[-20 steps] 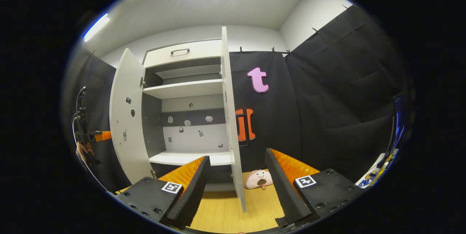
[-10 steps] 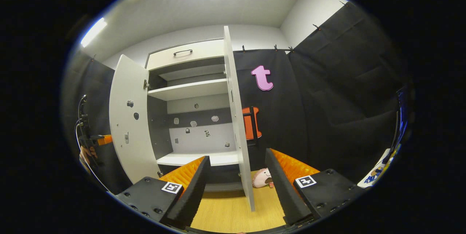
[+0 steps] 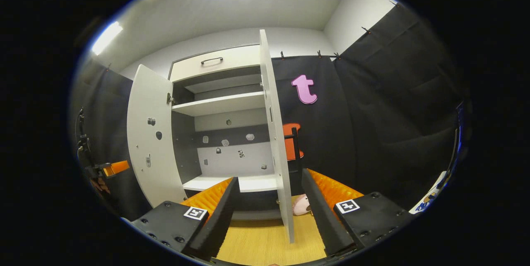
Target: Open the right door of the double-door shoe cabinet with the right hand, and open the left door with the left hand.
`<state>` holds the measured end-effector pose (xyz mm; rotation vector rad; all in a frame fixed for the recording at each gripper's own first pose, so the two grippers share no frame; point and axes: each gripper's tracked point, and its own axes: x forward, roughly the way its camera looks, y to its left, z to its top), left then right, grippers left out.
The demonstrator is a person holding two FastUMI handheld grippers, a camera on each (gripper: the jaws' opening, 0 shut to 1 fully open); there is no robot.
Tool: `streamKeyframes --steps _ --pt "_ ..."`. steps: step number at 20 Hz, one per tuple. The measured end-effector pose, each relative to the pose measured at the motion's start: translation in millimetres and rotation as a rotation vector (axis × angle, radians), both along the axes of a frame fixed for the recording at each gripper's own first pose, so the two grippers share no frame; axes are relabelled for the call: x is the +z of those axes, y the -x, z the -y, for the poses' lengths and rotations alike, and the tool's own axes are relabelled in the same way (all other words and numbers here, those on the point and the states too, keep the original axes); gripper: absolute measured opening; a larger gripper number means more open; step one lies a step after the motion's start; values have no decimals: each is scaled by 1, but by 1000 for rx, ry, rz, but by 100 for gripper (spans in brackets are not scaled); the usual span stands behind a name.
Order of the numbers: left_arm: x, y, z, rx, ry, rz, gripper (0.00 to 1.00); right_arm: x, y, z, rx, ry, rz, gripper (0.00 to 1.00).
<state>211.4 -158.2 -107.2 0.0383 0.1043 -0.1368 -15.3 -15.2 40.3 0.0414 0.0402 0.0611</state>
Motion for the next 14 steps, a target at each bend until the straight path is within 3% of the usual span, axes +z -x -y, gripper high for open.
streamKeyframes --steps 4,9,11,12,14 --pt "-10 8 27 -38 23 -24 5 3 -6 4 29 -58 -1 97" --pt "-20 16 62 -43 67 -34 6 13 -6 23 40 -52 16 97" --pt "-23 21 75 -12 63 -22 19 18 -4 26 67 -56 30 100" --pt "-22 19 83 4 66 -5 25 19 -2 31 75 -53 34 93" --pt "-18 25 97 19 103 20 46 19 0 43 84 -36 43 97"
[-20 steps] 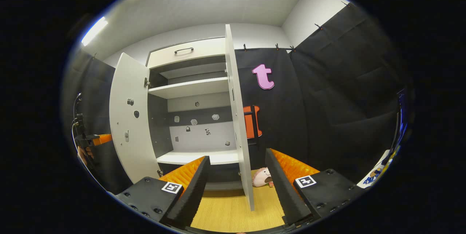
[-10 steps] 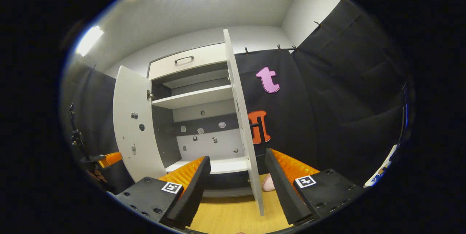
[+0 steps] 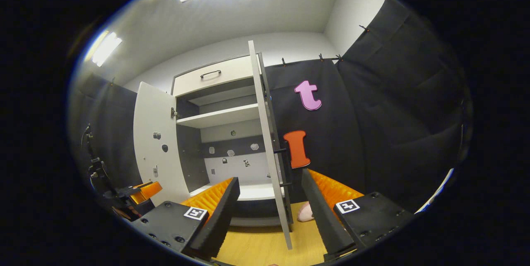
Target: Open the right door of the double-door shoe cabinet with the right hand, and open the left door with the left hand.
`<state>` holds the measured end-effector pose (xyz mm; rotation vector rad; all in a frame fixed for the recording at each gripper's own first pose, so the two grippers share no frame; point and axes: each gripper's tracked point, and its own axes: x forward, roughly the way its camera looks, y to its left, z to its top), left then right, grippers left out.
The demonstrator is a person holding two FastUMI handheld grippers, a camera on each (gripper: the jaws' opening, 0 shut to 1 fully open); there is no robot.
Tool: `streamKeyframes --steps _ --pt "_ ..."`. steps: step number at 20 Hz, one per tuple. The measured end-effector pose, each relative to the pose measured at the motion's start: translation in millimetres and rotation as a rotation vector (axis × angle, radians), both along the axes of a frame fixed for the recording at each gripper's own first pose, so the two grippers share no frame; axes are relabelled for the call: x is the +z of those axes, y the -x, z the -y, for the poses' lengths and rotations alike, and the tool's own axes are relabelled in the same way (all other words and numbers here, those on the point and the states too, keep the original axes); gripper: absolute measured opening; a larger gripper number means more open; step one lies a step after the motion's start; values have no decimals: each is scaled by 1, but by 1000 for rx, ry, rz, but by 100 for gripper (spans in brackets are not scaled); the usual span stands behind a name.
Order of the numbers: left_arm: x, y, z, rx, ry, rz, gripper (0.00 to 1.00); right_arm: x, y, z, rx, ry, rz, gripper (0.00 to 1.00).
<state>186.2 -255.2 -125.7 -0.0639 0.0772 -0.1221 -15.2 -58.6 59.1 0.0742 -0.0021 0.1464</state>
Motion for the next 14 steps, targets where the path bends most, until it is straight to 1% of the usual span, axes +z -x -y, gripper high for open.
streamKeyframes --steps 1,2,4,6,7,8,10,11,12,14 --pt "1 3 9 -5 21 9 48 -1 1 7 7 9 4 97" --pt "0 5 18 -10 35 14 66 -2 2 10 16 13 2 97" --pt "0 8 33 -12 32 20 84 -7 -1 17 36 12 -15 97" --pt "-2 9 36 20 3 26 95 -8 -6 24 53 7 -21 97" --pt "-2 10 37 42 -7 34 97 -9 -7 27 57 8 -20 97" --pt "-2 11 39 49 -10 37 94 -10 -9 28 63 10 -18 97" --pt "-6 9 47 46 -14 33 94 -11 -10 27 83 10 -16 97" --pt "-6 9 49 48 -15 33 92 -12 -11 26 94 10 -16 97" --pt "-6 8 51 49 -16 33 94 -12 -13 26 101 12 -14 97" --pt "-7 3 60 42 -13 32 94 -13 -17 28 104 25 -8 97"
